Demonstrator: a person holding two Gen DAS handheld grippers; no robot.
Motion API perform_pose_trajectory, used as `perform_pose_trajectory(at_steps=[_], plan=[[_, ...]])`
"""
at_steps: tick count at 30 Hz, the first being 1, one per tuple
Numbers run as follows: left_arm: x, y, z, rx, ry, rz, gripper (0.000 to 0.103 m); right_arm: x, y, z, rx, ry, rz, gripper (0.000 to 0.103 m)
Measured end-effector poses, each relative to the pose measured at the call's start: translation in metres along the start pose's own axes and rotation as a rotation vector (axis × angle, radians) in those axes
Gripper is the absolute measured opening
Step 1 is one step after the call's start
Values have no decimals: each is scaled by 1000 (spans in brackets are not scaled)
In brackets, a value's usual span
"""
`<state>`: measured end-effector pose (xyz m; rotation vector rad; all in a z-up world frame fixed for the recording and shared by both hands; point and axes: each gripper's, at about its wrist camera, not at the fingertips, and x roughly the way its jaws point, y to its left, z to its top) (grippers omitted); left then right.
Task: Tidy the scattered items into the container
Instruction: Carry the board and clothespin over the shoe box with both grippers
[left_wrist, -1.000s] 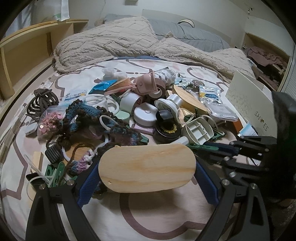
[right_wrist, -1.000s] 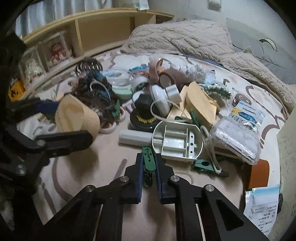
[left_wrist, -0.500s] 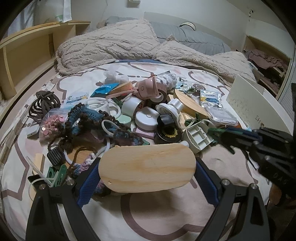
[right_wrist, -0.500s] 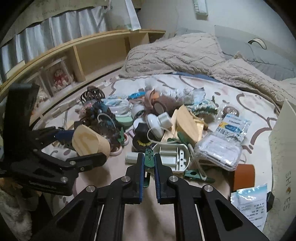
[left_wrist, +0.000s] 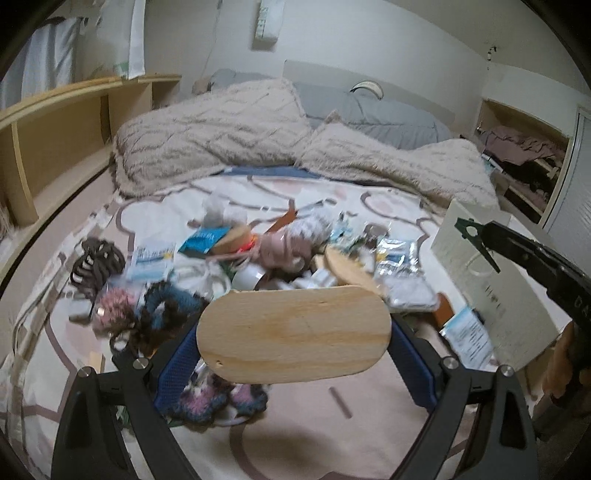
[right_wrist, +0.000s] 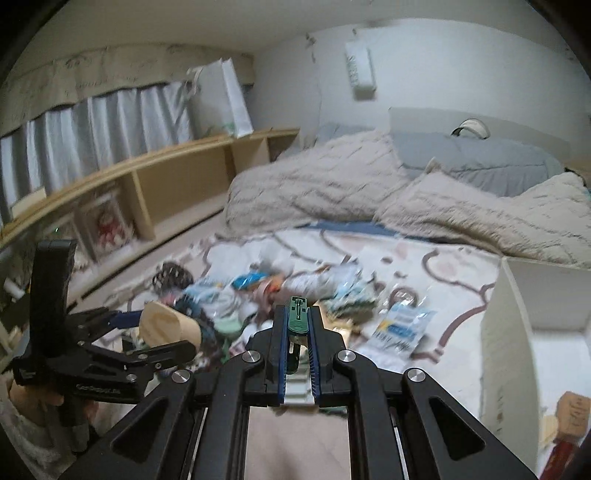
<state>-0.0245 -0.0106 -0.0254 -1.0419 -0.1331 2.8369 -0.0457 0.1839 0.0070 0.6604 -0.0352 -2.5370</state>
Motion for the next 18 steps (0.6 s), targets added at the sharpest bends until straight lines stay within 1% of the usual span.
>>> perform_pose_trajectory(at_steps=[5,12,15,18], plan=[[0,-23,15,13,-2,-55,95,-18,-18,21,26,-66,-51,11],[-4,-68,40,66,-46,-121,95,-47,-55,56,102,-187,-127,11],[-2,-89,49,86,-50,-156,95,-59,-79,60,172,-230,-161,11],[1,-110,57,104,-52,-188,95,-72,-107,55,239,-248,-210,11]])
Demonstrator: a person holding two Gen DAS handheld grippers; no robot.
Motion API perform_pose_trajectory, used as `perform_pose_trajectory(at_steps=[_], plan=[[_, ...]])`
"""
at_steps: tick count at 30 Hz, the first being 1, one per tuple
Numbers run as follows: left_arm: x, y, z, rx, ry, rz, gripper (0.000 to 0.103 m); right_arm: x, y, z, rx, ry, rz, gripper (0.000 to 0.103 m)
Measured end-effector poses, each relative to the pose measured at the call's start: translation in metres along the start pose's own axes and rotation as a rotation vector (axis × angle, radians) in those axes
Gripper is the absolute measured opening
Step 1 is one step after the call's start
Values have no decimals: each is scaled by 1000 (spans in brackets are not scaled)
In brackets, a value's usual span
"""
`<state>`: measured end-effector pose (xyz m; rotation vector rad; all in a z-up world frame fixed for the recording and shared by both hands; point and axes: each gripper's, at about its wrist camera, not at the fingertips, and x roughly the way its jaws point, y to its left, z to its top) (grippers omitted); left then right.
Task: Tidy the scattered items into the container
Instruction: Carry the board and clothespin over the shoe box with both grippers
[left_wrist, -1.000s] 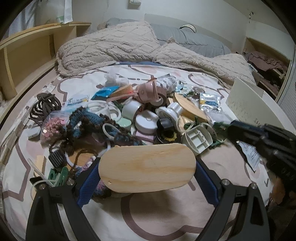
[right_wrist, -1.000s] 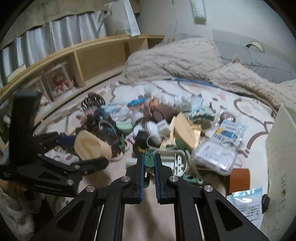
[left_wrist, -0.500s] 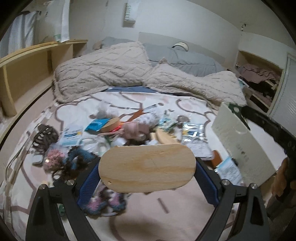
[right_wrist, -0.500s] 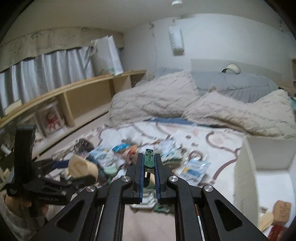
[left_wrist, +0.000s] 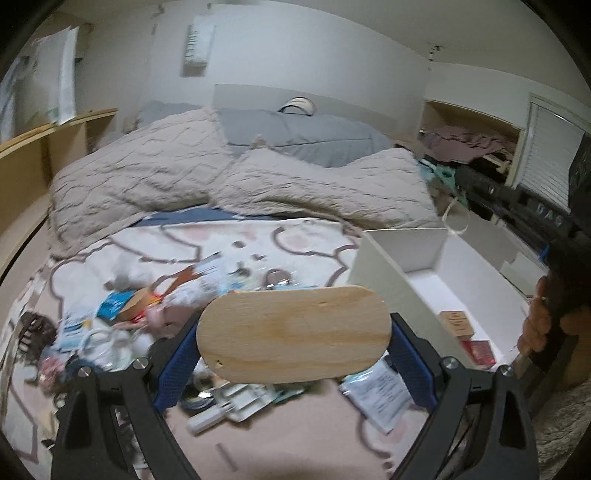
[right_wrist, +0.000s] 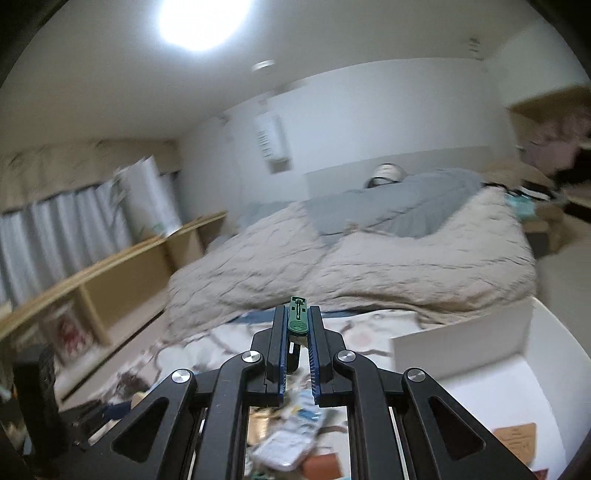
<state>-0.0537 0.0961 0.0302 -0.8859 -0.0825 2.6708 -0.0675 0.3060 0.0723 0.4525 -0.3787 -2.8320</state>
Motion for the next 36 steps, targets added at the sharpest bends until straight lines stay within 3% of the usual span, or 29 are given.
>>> perform_pose_trajectory(at_steps=[10,17,21,29,33,36], plan=[[26,-62,17,50,14,-94,95,-32,-98,-7,126,51,-227,11],[41,-104,20,86,40,-147,95,-37,-129,-20,163,123,-321,11],[49,-128,20,102,63,-178,95,-31,-133,-31,131,195,-331,11],[59,-157,24,140,77,-175,95,-38,-140,-42,70,253,-341,11],[65,-162,27,130,84,-179,95,-40,-147,-50,91,300,-258,10],[71,-168,30,123,95,-186,95,-37,-144,-54,66,338,-254,10]])
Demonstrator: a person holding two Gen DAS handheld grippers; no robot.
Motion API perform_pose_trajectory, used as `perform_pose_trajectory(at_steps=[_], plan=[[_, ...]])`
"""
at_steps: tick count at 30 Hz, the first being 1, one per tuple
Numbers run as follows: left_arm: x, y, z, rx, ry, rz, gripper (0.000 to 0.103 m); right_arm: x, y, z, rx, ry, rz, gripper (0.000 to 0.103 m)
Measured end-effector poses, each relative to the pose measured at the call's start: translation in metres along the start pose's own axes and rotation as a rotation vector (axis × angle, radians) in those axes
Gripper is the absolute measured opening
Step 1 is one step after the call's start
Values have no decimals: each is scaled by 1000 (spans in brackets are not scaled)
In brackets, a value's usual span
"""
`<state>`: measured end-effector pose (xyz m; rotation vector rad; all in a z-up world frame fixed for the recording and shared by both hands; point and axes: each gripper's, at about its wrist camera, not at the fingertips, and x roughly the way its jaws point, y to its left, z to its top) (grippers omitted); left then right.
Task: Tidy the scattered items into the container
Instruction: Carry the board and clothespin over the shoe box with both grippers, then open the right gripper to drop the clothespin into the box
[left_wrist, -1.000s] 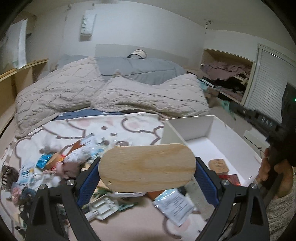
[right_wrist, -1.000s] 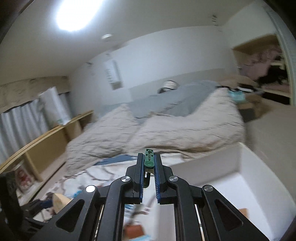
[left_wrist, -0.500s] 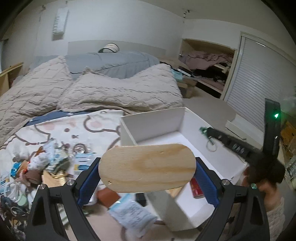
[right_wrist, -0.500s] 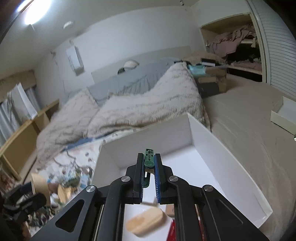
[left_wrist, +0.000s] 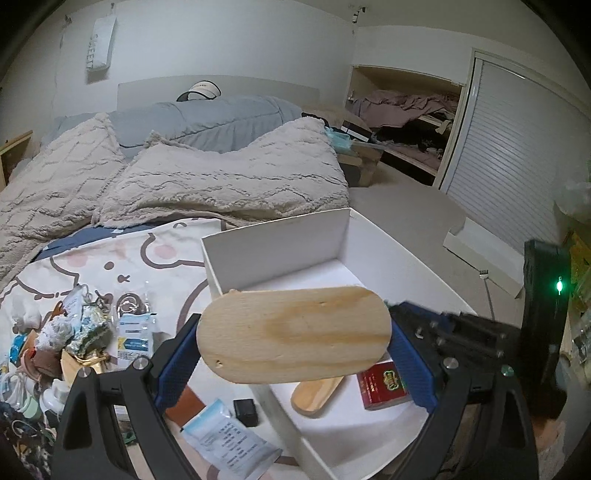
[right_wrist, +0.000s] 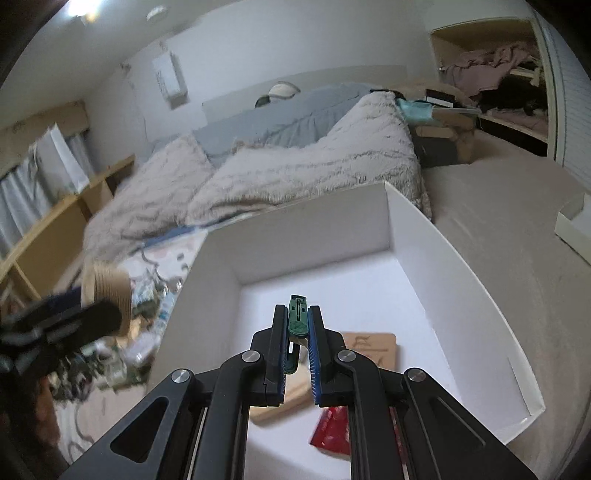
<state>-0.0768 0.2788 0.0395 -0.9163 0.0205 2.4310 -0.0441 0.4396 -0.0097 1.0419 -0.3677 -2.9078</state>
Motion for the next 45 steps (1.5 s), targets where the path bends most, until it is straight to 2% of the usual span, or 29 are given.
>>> perform_pose_trajectory(at_steps=[3,11,15,18,25,31,34,35,36,37,38,39,43,45], plan=[[9,-4,6,-16,20,-23,95,2,5,-2,-25,21,29,10],[25,-12,17,-38,51,-42,95,-1,8,-5,-53,25,29,10],[35,-12,18,-55,76,-46,95,5,6,-9,-62,66,7,10],[43,-12,18,-66,100,-45,95,8,3,-12,-54,85,30,10],[61,-15,18,-71,149,-44,95,11,-1,-14,-62,102,-27,11],[78,-32,16,-23,201,-42,95,9,-13,-15,-43,99,-74,11],[83,-40,14,-1,214,-34,95,10,-16,-18,-67,112,-145,12],[85,-41,13,4,218,-34,95,9,-17,-19,-77,116,-192,15],[86,-43,12,8,221,-34,95,8,-20,-19,-82,116,-236,30],[88,-44,11,13,224,-32,95,7,-22,-19,-82,108,-275,61],[89,-44,11,20,229,-28,95,3,-24,-19,-80,86,-312,75],[92,-45,10,28,237,-21,95,-2,-26,-19,-80,60,-331,84],[104,-49,10,57,272,6,95,-23,-31,-15,-45,-9,-294,84],[111,-50,12,65,295,14,95,-29,-31,-13,-43,-28,-306,84]])
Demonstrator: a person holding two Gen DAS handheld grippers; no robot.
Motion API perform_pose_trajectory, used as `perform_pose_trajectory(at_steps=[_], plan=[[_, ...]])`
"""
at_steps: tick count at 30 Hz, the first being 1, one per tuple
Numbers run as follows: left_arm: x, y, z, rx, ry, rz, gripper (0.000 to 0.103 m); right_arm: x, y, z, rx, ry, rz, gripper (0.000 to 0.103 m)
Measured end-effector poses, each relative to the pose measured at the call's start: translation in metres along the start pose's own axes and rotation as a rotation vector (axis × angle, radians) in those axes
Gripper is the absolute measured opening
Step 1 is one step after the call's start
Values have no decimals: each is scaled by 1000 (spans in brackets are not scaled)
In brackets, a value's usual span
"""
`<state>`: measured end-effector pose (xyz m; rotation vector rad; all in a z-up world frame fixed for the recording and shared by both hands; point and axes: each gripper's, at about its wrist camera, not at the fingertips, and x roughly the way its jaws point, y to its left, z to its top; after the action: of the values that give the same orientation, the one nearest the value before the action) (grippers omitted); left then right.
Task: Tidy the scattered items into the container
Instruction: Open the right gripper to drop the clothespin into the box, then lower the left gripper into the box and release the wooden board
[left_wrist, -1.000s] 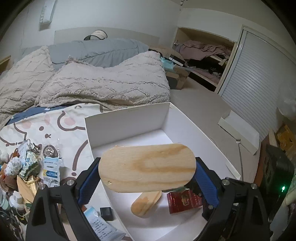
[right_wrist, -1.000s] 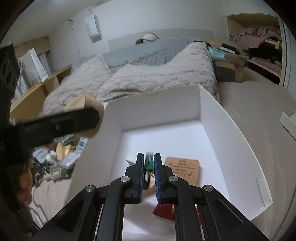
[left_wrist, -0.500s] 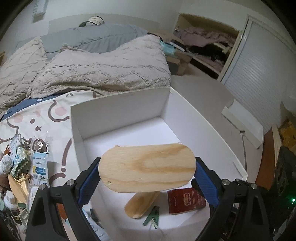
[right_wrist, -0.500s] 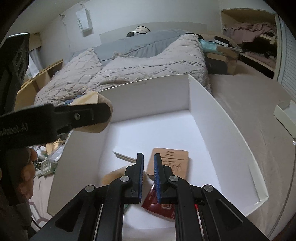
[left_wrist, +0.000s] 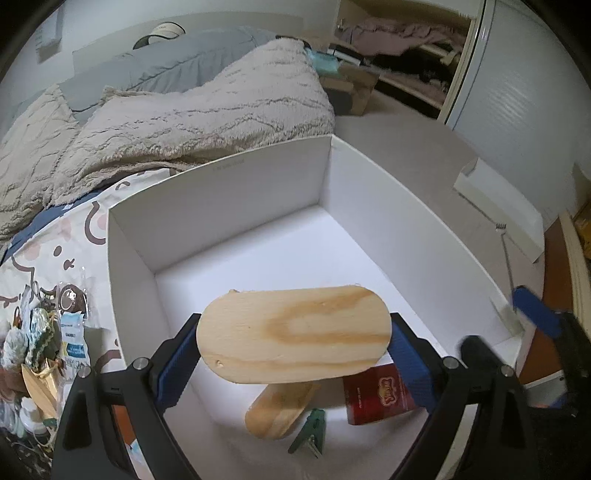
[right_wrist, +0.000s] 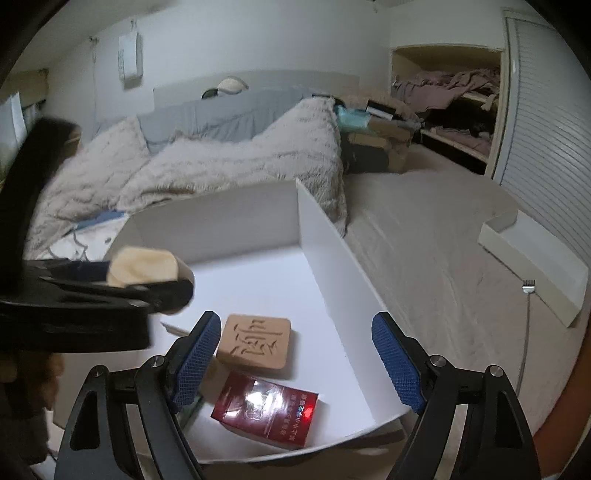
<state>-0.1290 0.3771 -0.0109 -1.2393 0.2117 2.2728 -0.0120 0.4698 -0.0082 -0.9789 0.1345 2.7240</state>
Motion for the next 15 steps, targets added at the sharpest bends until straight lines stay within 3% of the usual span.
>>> perform_pose_trajectory(at_steps=[4,15], plan=[[13,-2,9,-6,46,3,95,-8,-5,0,14,-26,-31,91],[66,3,38,-102,226,14,95,-3,-13,5,40,-26,-24,91]])
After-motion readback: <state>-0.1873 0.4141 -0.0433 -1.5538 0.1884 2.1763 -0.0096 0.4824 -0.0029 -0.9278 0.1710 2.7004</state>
